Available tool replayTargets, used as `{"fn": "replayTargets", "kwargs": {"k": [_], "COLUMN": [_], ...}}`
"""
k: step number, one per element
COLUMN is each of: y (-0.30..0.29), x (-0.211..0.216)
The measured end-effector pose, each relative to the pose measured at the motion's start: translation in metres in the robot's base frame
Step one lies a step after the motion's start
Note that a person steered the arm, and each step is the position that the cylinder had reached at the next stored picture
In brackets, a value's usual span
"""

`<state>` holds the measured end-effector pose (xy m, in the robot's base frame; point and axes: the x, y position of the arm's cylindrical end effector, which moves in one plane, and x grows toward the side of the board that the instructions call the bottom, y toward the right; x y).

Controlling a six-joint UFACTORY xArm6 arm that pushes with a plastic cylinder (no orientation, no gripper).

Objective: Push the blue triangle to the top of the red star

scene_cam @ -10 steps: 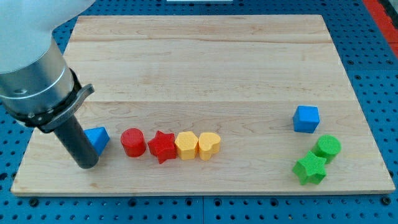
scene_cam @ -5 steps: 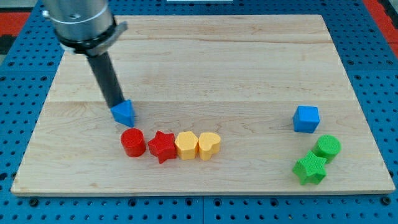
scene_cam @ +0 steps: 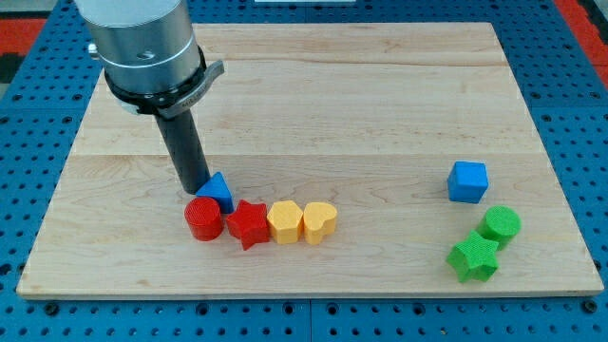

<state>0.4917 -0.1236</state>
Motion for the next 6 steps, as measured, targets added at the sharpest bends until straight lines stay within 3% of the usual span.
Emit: {"fn": "replayTargets", "kwargs": {"k": [2, 4, 5, 6], "y": [-0.001, 0.025, 0.055, 0.028], "x": [0.046, -0.001, 0.000, 0.010]}}
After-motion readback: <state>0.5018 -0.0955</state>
